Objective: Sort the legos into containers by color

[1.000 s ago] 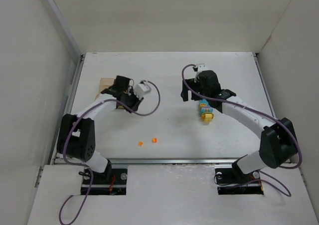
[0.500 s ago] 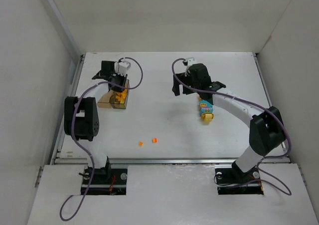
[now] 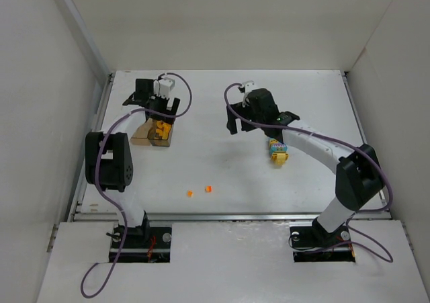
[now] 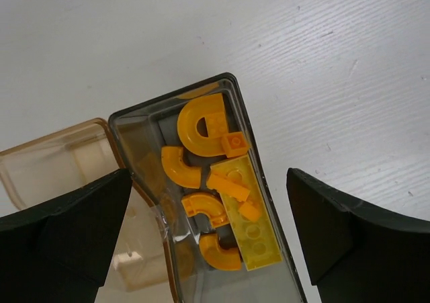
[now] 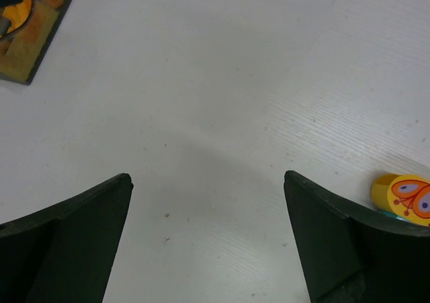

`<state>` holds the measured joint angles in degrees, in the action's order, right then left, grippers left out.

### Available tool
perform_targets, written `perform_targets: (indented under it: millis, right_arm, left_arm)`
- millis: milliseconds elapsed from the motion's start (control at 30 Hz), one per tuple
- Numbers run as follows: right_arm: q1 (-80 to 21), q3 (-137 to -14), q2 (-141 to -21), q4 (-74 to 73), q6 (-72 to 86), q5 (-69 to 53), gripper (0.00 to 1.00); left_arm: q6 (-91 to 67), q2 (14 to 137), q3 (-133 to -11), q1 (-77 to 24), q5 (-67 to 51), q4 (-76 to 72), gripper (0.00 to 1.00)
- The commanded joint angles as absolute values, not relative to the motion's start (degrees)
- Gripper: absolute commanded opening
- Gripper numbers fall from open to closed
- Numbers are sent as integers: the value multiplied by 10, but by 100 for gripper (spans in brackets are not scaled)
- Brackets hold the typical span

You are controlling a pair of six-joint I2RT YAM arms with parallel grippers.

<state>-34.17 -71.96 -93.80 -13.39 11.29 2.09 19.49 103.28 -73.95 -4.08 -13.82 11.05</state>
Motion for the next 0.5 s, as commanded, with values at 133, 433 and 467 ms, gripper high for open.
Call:
perform_targets:
  millis: [133, 433, 467]
  right_arm:
    - [-395, -748, -912, -187, 104, 47, 100]
    - [-532, -682, -911, -225, 156, 40, 100]
    - [-561, -682, -911, -225, 171, 77, 100]
  left_arm:
    - [159, 941, -740, -45, -100, 109, 100]
    - [40, 835, -724, -4, 79, 158, 100]
    - [40, 805, -698, 10, 92, 147, 100]
